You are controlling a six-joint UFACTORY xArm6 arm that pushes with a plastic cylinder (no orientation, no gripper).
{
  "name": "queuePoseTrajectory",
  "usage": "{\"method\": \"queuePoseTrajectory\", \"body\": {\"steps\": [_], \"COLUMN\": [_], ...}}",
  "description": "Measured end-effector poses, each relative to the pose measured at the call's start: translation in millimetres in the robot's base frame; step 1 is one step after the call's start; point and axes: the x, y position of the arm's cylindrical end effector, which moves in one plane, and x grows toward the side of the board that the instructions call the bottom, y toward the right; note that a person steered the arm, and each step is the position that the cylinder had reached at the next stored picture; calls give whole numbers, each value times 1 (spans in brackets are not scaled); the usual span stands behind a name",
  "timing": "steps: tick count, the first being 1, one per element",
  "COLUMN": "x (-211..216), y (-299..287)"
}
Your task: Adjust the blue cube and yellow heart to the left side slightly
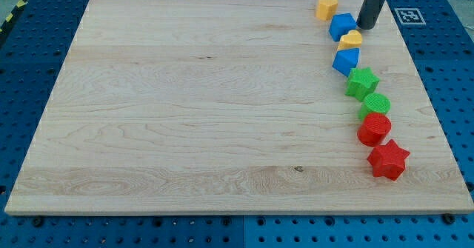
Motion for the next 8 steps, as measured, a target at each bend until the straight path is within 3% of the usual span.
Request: {"method": "queuePoseTrajectory", "body": {"steps": [3,8], "x": [6,65], "y": [-14,-14]}}
